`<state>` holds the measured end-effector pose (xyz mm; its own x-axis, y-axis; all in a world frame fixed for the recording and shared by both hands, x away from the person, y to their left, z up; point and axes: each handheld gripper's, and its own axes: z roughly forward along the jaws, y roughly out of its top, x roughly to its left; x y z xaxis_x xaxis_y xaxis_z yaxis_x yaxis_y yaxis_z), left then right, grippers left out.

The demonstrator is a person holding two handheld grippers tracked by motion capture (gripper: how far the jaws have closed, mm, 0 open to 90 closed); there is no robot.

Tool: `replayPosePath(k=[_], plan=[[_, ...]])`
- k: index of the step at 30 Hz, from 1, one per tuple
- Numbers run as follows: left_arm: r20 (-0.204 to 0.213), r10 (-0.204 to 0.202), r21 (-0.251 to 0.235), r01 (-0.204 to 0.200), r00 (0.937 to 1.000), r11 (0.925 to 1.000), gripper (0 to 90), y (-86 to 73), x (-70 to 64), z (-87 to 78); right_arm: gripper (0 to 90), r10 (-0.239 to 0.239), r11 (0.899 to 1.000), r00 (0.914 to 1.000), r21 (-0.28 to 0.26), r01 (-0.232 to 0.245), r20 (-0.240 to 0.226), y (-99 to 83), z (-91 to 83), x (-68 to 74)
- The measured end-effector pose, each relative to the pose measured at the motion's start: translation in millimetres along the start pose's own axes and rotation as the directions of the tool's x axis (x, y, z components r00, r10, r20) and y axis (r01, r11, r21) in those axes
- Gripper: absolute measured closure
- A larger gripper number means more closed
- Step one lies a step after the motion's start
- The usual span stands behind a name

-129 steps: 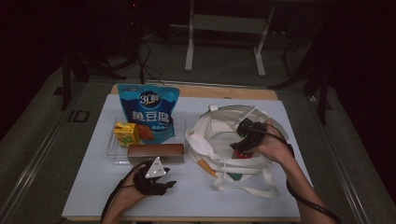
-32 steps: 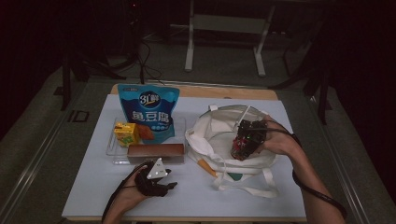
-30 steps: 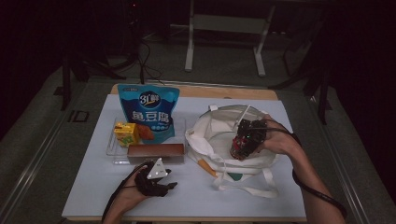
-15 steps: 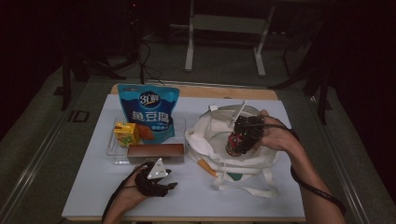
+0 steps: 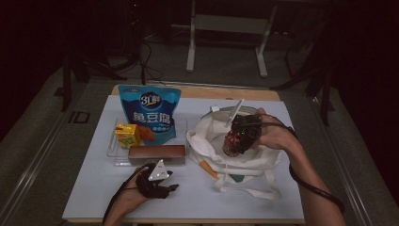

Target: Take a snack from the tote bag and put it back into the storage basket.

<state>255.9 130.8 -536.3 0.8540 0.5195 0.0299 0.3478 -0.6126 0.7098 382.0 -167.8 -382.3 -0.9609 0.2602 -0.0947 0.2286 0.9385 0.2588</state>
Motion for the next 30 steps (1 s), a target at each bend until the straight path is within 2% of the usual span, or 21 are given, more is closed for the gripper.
replayPosePath(k=[16,30], plan=[[0.0,0.0,0.0,0.0,1.0,1.0,46.4,-0.1,-0.3,-0.1,24.0,-0.046,0.998,0.9989,-0.052,0.046,-0.004,21.3,-12.6,6.9],[0.002,0.0,0.001,0.0,1.0,1.0,46.4,0.0,-0.5,-0.1,24.0,-0.099,0.993,0.9951,-0.07,0.098,-0.001,44.6,-22.8,14.5]])
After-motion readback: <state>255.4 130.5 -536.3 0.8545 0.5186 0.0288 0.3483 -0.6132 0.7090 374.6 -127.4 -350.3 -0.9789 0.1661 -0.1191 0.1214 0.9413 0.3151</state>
